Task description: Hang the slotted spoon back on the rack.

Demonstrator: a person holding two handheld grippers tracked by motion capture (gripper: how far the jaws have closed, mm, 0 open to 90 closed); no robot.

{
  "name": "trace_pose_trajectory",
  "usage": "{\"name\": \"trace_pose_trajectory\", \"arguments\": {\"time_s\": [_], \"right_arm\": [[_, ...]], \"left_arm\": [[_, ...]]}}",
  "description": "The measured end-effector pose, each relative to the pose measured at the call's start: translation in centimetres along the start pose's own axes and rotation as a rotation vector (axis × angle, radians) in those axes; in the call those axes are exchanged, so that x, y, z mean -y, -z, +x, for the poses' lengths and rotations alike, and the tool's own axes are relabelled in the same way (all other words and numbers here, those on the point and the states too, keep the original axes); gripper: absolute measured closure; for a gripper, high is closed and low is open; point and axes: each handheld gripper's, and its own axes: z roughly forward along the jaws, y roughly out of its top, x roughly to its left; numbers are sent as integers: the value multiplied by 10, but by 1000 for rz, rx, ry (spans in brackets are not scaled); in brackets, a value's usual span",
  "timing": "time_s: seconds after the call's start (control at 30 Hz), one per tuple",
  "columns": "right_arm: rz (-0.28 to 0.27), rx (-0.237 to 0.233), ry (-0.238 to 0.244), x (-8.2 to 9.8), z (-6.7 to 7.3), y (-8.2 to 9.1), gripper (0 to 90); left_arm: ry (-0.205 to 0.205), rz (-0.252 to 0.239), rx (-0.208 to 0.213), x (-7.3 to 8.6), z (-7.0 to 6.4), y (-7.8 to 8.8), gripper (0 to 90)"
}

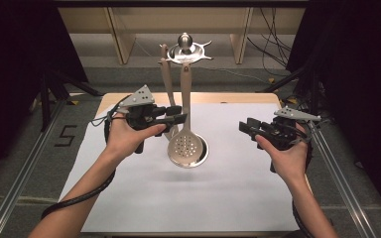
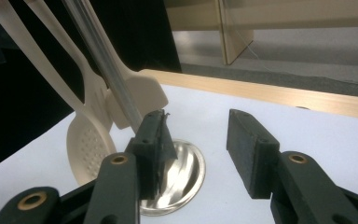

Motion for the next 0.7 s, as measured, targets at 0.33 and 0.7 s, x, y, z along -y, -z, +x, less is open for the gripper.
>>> {"name": "trace_pose_trajectory", "arguments": {"time_s": [0.33,0.7], "right_arm": [[5,8,-20,-1,1,1,567],[3,18,-5,-1,1,3,560]], "left_arm": [[-55,-70,-72,11,-5,29,478],[-5,-117,-188,33,6,57,396]]}}
